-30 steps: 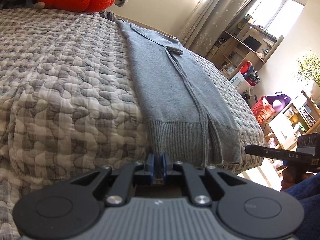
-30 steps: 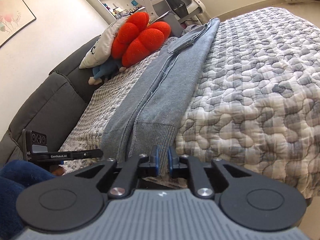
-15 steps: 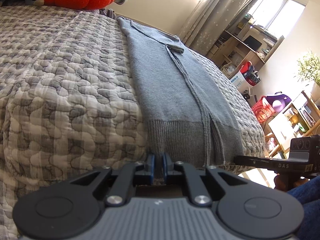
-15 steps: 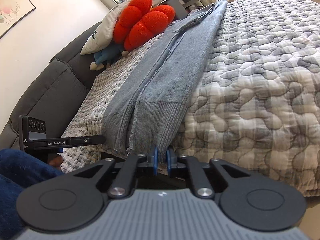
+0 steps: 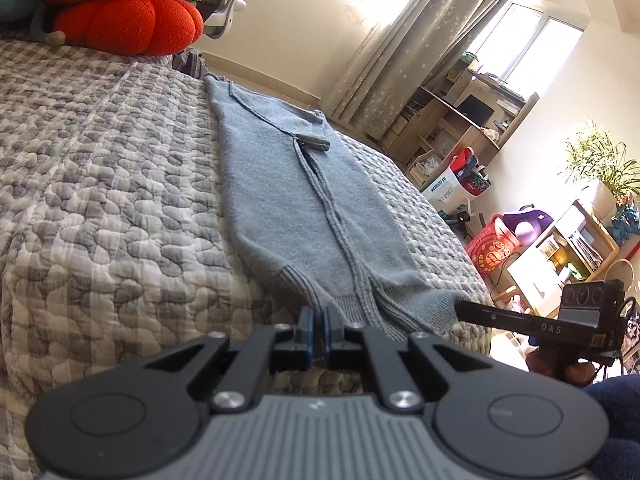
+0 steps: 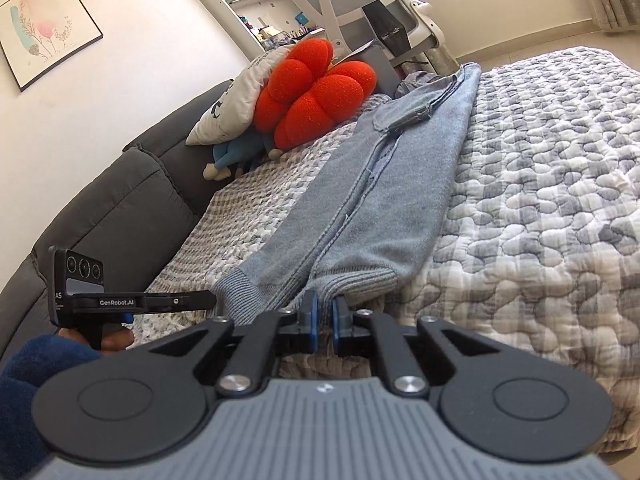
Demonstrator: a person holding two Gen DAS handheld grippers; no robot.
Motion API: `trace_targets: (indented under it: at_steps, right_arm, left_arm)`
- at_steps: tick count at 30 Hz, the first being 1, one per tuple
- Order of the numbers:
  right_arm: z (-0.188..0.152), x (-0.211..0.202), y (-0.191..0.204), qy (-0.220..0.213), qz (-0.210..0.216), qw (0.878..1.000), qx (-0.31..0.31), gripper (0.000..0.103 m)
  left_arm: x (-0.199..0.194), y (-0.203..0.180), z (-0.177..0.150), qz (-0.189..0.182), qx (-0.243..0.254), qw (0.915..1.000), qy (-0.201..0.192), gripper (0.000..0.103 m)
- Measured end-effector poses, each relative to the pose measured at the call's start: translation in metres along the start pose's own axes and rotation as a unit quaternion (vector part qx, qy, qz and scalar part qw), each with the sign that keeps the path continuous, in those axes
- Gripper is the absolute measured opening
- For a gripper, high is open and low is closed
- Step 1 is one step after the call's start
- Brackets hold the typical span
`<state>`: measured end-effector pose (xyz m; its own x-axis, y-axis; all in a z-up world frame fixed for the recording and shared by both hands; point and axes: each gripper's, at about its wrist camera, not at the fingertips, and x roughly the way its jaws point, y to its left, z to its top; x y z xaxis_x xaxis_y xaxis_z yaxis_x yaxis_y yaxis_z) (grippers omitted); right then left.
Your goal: Fold clothes
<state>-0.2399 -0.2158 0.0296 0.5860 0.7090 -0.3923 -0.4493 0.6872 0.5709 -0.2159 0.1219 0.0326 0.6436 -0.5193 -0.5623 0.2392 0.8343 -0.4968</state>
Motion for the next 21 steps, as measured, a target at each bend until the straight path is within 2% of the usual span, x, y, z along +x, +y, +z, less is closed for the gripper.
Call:
trace_targets:
  at_steps: [6, 10, 18, 21]
  right_arm:
    - [0.028, 0.009, -0.002, -0.039, -0.007, 0.999, -0.005, 0.01]
    - [0.055, 0.026, -0.011, -0.057, -0.021, 0.998, 0.003, 0.01]
    - [0.097, 0.074, -0.041, -0.046, -0.072, 0.996, 0.032, 0.01]
    - [0.103, 0.084, -0.054, -0.048, -0.092, 0.994, 0.045, 0.01]
  left_arm:
    - [0.008, -0.006, 0.032, 0.01, -0.012, 0.9996, -0.022, 0.005]
    - [0.023, -0.003, 0.067, 0.034, -0.041, 0.9976, -0.044, 0.003]
    - [0.073, 0.005, 0.121, 0.074, -0.073, 0.9934, -0.05, 0.0]
    - [0.082, 0.013, 0.12, 0.059, -0.08, 0.9943, -0.039, 0.0]
